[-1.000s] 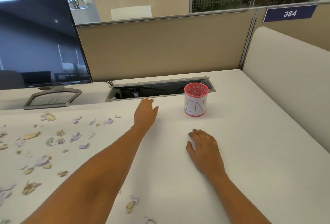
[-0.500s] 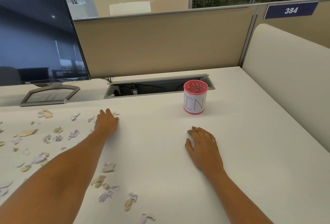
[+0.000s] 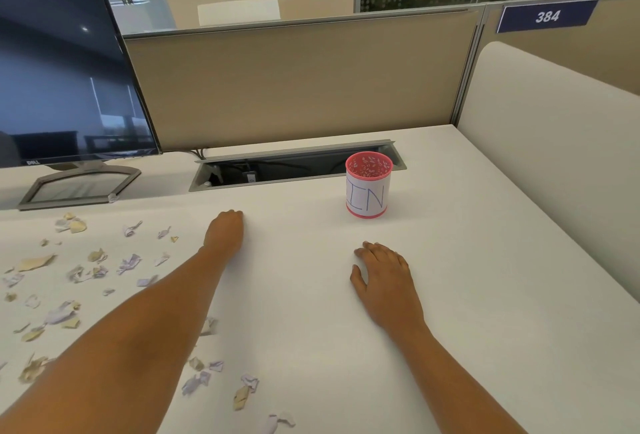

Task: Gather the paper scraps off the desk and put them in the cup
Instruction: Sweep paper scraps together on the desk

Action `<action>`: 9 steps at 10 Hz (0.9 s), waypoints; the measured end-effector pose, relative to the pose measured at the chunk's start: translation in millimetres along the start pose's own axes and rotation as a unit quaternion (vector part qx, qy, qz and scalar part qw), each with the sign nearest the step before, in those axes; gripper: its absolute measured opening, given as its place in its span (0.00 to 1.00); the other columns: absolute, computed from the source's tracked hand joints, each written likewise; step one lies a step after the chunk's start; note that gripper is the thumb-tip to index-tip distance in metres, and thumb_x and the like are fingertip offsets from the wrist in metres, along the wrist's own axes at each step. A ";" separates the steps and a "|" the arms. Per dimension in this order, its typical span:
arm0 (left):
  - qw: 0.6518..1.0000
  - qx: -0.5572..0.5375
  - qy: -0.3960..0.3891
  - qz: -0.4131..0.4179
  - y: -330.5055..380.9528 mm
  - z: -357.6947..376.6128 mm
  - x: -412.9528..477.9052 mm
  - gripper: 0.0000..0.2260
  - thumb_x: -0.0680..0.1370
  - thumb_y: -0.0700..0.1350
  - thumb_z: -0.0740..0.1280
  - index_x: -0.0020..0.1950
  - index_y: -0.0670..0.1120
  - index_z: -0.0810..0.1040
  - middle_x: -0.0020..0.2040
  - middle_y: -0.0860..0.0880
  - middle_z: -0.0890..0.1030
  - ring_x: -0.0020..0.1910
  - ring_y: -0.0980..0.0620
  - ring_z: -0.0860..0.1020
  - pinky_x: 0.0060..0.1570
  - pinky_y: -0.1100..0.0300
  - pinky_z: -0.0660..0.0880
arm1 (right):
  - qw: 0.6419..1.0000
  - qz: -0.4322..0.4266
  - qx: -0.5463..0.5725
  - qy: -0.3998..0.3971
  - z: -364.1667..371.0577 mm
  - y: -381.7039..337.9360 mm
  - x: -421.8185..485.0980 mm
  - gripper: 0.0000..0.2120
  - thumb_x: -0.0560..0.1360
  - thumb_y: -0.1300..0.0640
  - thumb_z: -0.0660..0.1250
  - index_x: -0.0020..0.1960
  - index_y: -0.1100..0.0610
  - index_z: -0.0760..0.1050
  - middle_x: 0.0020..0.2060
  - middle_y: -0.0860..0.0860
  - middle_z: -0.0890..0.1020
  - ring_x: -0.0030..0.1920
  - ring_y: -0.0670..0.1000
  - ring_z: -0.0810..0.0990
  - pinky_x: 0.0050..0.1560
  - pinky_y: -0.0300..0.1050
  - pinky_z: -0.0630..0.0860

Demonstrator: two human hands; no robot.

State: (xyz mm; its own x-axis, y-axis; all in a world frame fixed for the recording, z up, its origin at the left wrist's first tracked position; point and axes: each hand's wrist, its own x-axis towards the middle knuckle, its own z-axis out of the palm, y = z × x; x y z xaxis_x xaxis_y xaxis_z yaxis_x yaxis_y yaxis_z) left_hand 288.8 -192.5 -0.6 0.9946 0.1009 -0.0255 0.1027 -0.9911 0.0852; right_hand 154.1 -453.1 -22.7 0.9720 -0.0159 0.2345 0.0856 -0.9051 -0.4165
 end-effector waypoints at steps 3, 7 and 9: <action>0.998 -0.003 0.039 0.040 -5.7 0.0 -14.1 0.10 0.76 0.33 0.58 0.53 0.38 0.77 0.52 0.39 0.77 0.47 0.44 0.75 0.49 0.57 0.71 | 1.000 0.002 0.001 0.006 0.2 -0.1 0.0 0.16 0.77 0.55 0.58 0.64 0.56 0.72 0.67 0.51 0.72 0.70 0.50 0.67 0.72 0.49 0.58; 0.995 -0.041 0.052 0.078 -4.8 -4.4 -29.9 0.09 0.76 0.34 0.60 0.45 0.44 0.78 0.50 0.40 0.79 0.46 0.45 0.75 0.48 0.57 0.70 | 1.000 -0.002 0.000 0.008 0.8 0.1 -0.6 0.17 0.78 0.54 0.58 0.64 0.56 0.72 0.68 0.51 0.72 0.69 0.49 0.67 0.72 0.49 0.59; 0.975 -0.174 0.125 0.065 39.7 -35.9 -18.7 0.10 0.77 0.35 0.63 0.56 0.38 0.80 0.56 0.39 0.81 0.55 0.43 0.79 0.63 0.57 0.71 | 1.000 -0.001 0.000 0.008 1.5 0.1 0.0 0.17 0.77 0.54 0.58 0.64 0.56 0.72 0.67 0.51 0.72 0.69 0.50 0.68 0.72 0.49 0.59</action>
State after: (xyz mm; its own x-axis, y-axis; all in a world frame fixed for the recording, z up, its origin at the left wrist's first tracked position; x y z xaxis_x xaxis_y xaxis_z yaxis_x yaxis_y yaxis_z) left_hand 274.9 -230.6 39.0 0.9681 0.0383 0.2475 -0.0675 -0.9119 0.4049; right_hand 154.4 -452.6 -24.1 0.9682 -0.0202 0.2492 0.0880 -0.9052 -0.4157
